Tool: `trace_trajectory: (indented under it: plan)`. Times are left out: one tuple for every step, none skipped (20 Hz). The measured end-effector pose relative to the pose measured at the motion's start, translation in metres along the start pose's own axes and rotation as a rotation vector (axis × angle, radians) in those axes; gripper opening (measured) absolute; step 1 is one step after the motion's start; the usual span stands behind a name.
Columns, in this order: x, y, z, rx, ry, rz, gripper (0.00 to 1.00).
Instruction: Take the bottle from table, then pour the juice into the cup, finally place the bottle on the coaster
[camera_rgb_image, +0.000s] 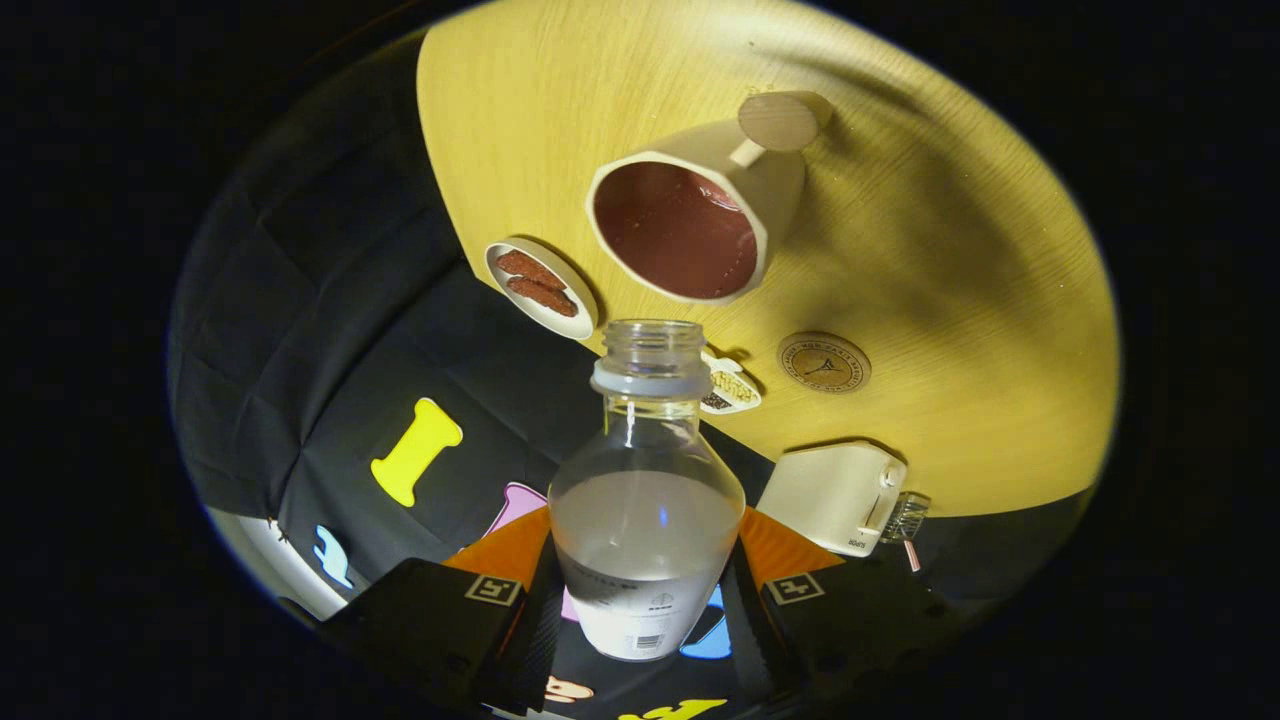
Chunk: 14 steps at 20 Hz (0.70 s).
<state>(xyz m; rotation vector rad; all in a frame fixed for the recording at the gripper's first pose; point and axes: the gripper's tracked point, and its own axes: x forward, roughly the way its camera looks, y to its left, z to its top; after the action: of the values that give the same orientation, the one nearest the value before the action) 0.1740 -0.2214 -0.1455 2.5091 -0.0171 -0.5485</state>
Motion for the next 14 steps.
trace_trajectory:
  plan:
    - [-0.001, -0.001, -0.003, -0.039, -0.005, 0.011, 0.73]
    - [-0.003, -0.001, -0.009, -0.085, -0.007, 0.020, 0.73]
    - [-0.007, -0.001, -0.013, -0.138, -0.015, 0.035, 0.73]
    - [-0.011, -0.001, -0.017, -0.203, -0.026, 0.051, 0.73]
    - [-0.016, 0.000, -0.022, -0.283, -0.043, 0.074, 0.73]
    - [-0.021, 0.002, -0.022, -0.383, -0.070, 0.102, 0.73]
    - [-0.027, 0.001, -0.025, -0.497, -0.090, 0.118, 0.73]
    - [-0.035, -0.005, -0.029, -0.621, -0.100, 0.127, 0.73]
    - [-0.043, -0.012, -0.033, -0.762, -0.109, 0.134, 0.73]
    - [-0.052, -0.019, -0.037, -0.889, -0.109, 0.141, 0.73]
    - [-0.063, -0.026, -0.043, -1.011, -0.104, 0.155, 0.73]
    - [-0.074, -0.033, -0.050, -1.125, -0.095, 0.170, 0.73]
    - [-0.083, -0.041, -0.057, -1.240, -0.081, 0.177, 0.73]
    - [-0.087, -0.052, -0.064, -1.356, -0.063, 0.177, 0.72]
